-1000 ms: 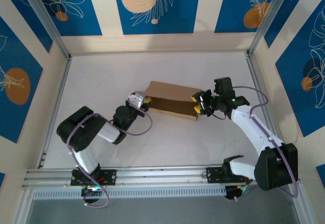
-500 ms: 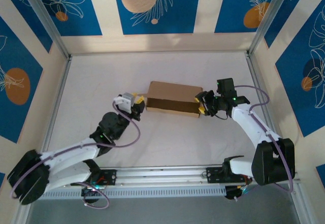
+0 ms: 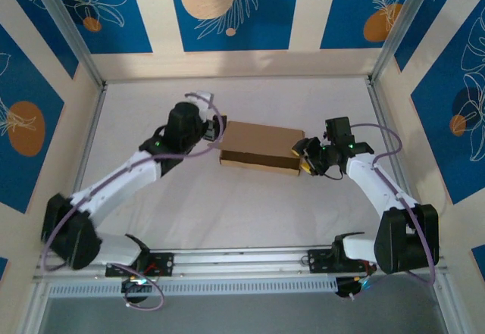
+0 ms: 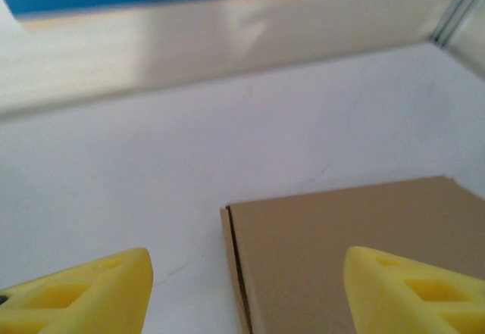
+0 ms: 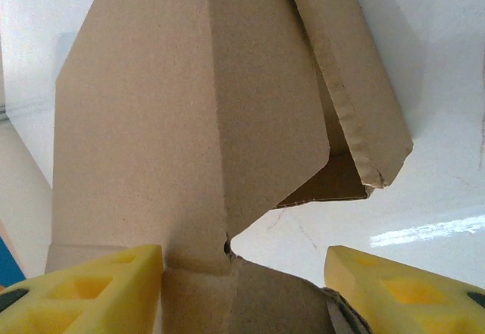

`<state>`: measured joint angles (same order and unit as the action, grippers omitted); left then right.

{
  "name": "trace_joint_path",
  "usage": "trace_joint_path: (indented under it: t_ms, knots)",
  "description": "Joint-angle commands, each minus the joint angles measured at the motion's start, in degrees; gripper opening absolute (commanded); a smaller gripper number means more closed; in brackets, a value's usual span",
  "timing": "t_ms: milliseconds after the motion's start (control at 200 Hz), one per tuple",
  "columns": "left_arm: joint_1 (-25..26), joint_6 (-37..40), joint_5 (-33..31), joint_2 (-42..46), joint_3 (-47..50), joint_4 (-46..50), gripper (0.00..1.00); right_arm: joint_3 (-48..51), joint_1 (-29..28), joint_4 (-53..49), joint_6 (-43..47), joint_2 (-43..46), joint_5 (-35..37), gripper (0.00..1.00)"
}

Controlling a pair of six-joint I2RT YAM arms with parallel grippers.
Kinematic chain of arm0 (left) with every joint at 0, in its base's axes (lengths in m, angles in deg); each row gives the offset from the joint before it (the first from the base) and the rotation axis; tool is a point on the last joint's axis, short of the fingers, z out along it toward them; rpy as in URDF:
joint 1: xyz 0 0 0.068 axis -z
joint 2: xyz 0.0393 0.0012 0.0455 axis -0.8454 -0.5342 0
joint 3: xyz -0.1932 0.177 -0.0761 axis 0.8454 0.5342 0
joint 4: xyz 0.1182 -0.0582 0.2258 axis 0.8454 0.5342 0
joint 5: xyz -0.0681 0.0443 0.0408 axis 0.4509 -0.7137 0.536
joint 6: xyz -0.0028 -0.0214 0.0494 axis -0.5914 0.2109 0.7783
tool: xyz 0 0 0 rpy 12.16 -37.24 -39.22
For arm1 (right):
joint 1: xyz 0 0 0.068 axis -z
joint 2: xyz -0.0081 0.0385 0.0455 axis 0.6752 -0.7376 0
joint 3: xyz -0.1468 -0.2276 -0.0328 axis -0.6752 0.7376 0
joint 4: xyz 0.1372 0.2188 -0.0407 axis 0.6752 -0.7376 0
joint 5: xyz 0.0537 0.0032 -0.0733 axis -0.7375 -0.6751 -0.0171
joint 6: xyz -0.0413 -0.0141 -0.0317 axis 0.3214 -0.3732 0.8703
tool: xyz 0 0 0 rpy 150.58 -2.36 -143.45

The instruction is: Fold the paper box

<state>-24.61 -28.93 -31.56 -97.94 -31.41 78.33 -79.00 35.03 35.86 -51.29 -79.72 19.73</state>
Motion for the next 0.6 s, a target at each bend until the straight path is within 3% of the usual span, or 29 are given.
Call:
trace_joint_path:
  t_ms: [0,195,285,450,595]
  knots:
    - [-3.6,-3.8,15.5,-6.2,-6.0,11.8,0.64,-2.3,0.8,-4.7,5.0,-0.5,1.1,0.59]
    - [-4.2,-4.0,23.6,-16.0,-12.2,17.0,0.55,-4.4,1.0,-6.5,8.2,-1.0,-0.4,0.6]
    - [-4.2,-5.1,25.0,-17.5,-11.6,15.9,0.53,-7.1,0.9,-10.2,10.5,-1.2,-0.4,0.69]
    - [-4.2,-5.4,22.8,-17.2,-10.3,15.1,0.51,-12.2,0.8,-17.9,15.0,0.4,-1.0,0.83]
    - [-4.2,-4.5,21.2,-16.9,-11.7,16.4,0.51,-15.0,0.7,-24.9,17.3,2.0,4.9,0.9]
